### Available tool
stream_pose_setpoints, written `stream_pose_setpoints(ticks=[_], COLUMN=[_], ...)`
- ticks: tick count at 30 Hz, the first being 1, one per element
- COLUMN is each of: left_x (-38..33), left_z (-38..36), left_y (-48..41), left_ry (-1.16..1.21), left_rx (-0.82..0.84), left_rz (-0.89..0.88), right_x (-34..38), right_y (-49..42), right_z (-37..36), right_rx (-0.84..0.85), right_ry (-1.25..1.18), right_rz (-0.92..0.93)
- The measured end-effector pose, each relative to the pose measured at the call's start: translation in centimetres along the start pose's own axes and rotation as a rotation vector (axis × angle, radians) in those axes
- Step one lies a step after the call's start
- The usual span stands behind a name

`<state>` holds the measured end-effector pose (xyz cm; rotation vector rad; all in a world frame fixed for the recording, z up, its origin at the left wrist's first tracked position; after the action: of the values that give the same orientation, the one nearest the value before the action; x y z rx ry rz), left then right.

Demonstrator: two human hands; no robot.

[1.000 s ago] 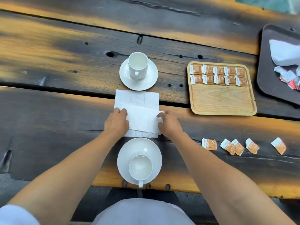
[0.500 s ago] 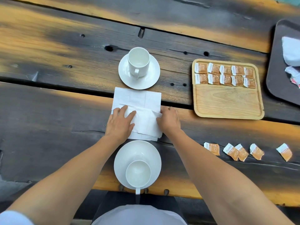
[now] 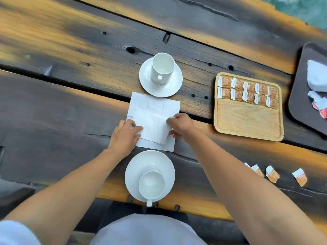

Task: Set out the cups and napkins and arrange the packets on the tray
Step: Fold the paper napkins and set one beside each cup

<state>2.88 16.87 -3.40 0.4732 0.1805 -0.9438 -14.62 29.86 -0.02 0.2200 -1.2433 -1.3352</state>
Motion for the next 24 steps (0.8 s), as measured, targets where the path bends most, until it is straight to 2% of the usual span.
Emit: stream_pose_setpoints(ticks=[10,16,24], left_x=[0.8,1.9,3.4], left_z=[0.1,0.3,0.8], left_y=[0.4,0.6,0.0], left_ry=[0.033,0.316,0.588], left_rx=[0.015,-0.040,-0.071], left_rz=[-0.050,-0.031,0.173], right_x=[3.6,4.6,5.3], right_y=[0.4,0.1,-0.8], right_z=[-3.2,-4.8,-7.2], right_rx=[0.121,0.132,0.137], right_ry=[0.003,0.073,0.126], right_rz=[-0.009,-0.004,-0.008])
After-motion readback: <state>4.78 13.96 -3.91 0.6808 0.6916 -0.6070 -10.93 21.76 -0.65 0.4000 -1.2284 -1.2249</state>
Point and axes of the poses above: each hand's wrist, its own y-axis away from the middle knuckle, its own z-axis out of the back of the hand, x = y × z, the point moved 4 cm from there along -y, towards the middle knuckle, and after that the axes turned 3 degrees about z, right-handed, at the moved point
